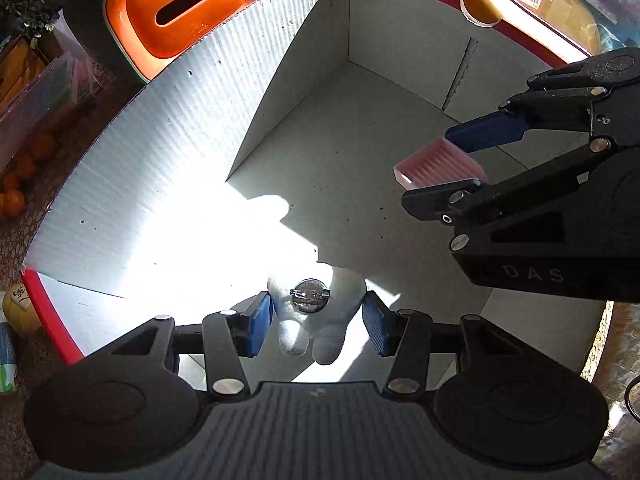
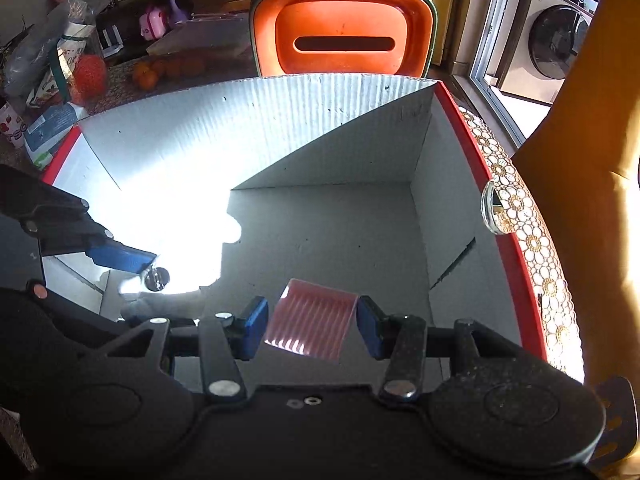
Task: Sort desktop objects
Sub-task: 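Carry both held items over the open red box and lower them inside, then open the right tool to drop the pink dish while the left tool releases the plush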
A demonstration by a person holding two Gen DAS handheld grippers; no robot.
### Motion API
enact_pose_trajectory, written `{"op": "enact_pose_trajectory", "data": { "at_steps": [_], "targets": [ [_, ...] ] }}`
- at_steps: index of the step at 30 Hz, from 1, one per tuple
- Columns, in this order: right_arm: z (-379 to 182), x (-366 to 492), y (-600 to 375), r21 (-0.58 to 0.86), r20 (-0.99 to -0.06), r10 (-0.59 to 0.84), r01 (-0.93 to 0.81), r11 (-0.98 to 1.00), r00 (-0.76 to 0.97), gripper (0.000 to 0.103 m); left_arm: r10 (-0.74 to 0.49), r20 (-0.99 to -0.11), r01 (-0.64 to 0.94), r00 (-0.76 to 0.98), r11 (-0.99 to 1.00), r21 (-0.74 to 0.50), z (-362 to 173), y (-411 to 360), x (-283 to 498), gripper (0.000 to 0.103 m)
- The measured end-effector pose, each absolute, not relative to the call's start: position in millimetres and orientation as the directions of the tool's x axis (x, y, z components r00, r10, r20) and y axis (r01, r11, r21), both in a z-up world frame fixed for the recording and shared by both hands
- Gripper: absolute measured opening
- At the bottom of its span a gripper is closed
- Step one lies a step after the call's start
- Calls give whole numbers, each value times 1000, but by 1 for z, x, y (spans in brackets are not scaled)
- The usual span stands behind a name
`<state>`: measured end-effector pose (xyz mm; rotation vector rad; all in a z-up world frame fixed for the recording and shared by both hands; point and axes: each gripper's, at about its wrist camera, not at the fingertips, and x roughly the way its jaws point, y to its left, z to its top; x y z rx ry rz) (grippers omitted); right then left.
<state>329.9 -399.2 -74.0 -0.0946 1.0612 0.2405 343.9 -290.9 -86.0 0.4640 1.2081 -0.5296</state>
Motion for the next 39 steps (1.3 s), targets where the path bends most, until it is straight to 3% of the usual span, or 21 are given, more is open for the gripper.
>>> {"op": "enact_pose_trajectory", "data": {
  "at_steps": [11,14,18,39],
  "targets": [
    [-79,337,-394,7,-901,117,-256,967,418,50,-82,-974,649,212,757,77,-93,-298,344,49],
    [-79,337,-395,14,-900,122,-252,968,419,60,-94,-972,642,215,763,68,-91,-294,344,50],
    [-76,336,-396,23,-895,127,-239,971,428,64,-127,-962,624,241,779,54,-83,-286,342,60],
    [-8,274,-377,76,-812,200,-240,968,548,64,-329,-793,520,512,854,-19,9,-214,250,60]
  ]
}}
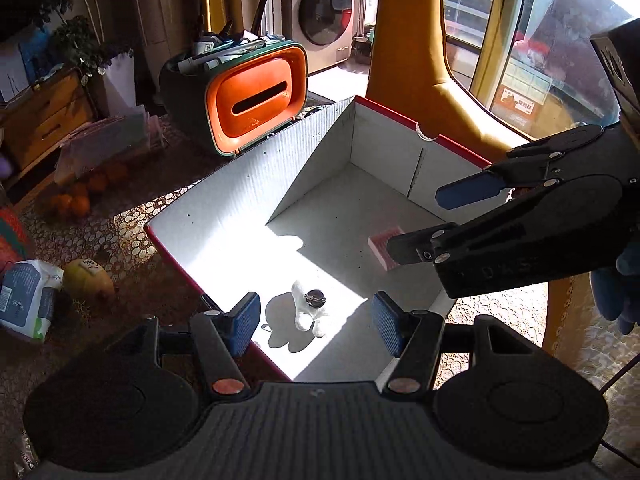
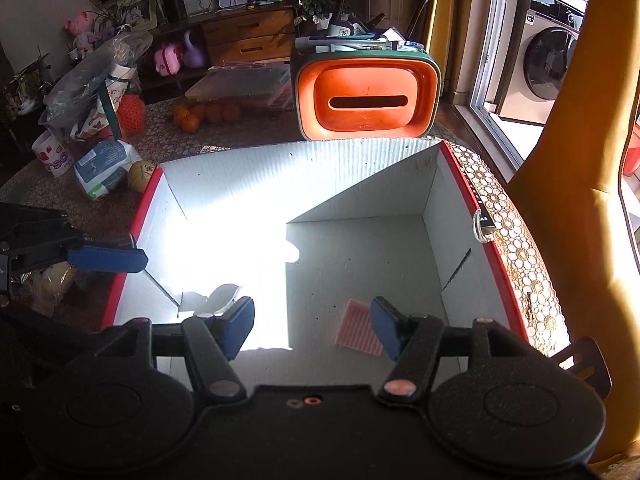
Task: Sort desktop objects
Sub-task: 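Open the right tool to drop the pink dish while the left tool releases the plush, then withdraw both open tools from the box back over the table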
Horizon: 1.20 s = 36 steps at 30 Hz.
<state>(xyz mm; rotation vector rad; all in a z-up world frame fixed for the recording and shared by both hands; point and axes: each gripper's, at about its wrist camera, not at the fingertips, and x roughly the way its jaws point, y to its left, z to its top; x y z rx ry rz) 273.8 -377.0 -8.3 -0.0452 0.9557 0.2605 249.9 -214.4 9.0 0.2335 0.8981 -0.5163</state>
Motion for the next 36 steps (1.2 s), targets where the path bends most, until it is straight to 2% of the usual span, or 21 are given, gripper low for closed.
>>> {"op": "enact_pose_trajectory", "data": {
  "at_steps": [18,26,31,33,36],
  "targets": [
    [42,190,-309,120,-695,298,-303,945,654,66,-329,-643,415,691,910,-19,52,-137,150,60],
    [45,158,-279,137,-646,324,-313,940,691,71,-283,-582,359,763,933,17,53,-97,114,61],
    [43,143,-254,126,-621,332,-327,937,711,71,-250,-557,301,792,954,0,50,-65,98,61],
    [43,136,-244,116,-605,334,-334,935,723,72,-239,-553,275,798,961,-18,47,-51,92,65],
    [42,129,-229,103,-582,337,-344,933,740,74,-222,-548,233,806,971,-51,42,-28,85,66]
  ]
}}
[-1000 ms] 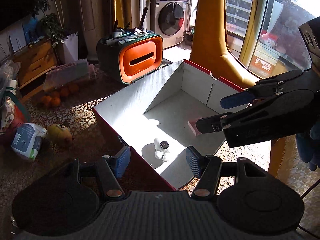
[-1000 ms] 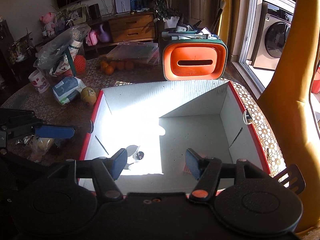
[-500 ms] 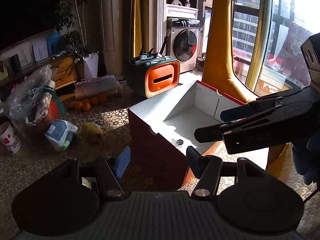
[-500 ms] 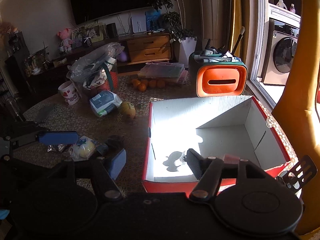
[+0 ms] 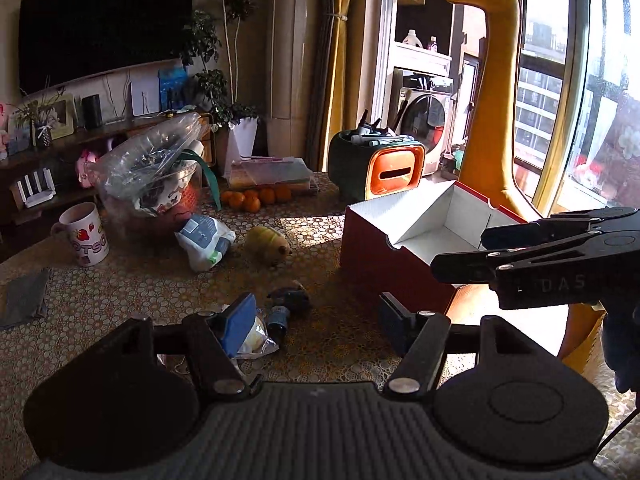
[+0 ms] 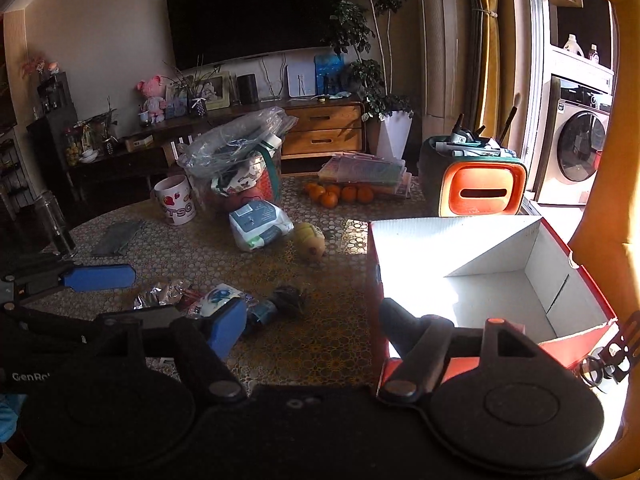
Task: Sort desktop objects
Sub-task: 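Withdraw both open tools from the box back over the table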
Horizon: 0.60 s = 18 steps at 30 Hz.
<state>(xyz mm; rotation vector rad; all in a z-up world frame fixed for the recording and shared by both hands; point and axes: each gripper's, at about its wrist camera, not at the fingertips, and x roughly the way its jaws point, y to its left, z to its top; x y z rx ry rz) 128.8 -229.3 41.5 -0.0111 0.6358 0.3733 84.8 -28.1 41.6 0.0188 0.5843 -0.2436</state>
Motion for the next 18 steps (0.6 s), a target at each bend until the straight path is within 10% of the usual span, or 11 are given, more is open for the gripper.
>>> {"op": "enact_pose_trajectory", "data": {
  "at_steps": [18],
  "targets": [
    [9,112,-171,125,-564,377,-375,918,735,87,-103,-538,112,836,994,-15,2,49,60,102]
  ]
}}
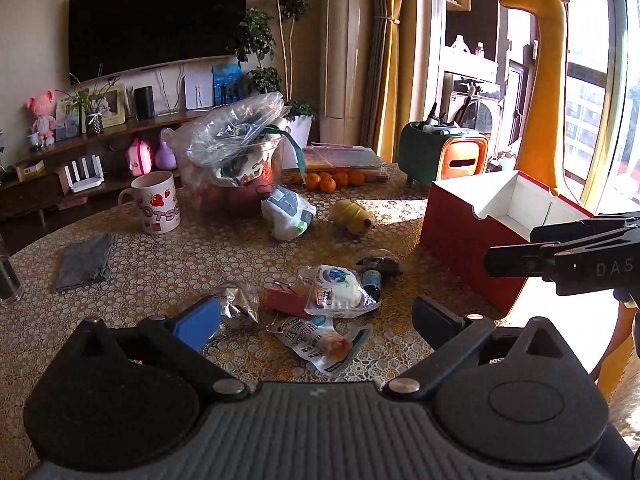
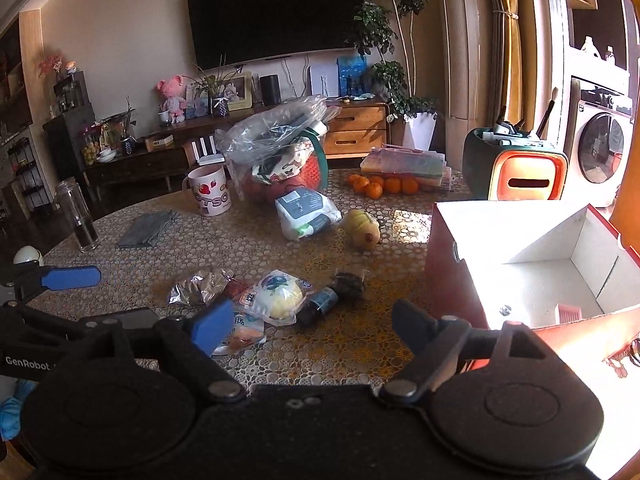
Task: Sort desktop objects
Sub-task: 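Withdraw both open tools from the box back over the table, then reach the left tool to the silver foil bag while the right tool reaches the dark bag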
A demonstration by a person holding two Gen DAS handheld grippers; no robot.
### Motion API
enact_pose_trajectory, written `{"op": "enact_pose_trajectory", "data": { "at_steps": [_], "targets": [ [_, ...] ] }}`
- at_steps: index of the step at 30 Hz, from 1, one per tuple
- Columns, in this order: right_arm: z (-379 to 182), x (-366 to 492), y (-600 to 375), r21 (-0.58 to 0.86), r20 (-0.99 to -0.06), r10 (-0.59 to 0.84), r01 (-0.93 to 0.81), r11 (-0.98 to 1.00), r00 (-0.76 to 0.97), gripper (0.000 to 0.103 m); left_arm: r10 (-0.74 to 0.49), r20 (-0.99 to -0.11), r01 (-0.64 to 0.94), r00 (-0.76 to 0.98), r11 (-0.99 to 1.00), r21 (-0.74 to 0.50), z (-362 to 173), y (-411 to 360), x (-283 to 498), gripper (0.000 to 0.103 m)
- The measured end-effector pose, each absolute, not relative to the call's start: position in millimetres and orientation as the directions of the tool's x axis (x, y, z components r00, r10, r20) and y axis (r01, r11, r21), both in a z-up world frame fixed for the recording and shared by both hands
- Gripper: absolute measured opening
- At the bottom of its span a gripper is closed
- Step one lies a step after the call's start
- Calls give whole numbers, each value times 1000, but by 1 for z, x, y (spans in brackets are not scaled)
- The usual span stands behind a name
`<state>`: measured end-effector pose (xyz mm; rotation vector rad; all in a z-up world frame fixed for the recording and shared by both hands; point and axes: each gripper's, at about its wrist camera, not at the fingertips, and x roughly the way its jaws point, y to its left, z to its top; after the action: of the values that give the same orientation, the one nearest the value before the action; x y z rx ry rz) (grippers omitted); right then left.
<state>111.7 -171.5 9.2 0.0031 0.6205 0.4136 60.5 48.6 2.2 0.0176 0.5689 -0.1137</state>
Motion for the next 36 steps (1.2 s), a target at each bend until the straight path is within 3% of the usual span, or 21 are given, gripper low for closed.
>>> {"op": "enact_pose_trajectory", "data": {
  "at_steps": [15,21,36],
  "targets": [
    [-12,141,-150,108,-596,356,-367,924,720,88,-113,-576,130,810,991,-12,-33,86,97,103],
    [-22,167,-144,95,-616,329,-347,933,716,88,-79,-578,143,812,988,66,-46,97,120,103],
    [-52,225,-123,71,-667,305,-349,934,680,88,-123,-623,225,772,971,87,-84,133,180,103]
  ]
}}
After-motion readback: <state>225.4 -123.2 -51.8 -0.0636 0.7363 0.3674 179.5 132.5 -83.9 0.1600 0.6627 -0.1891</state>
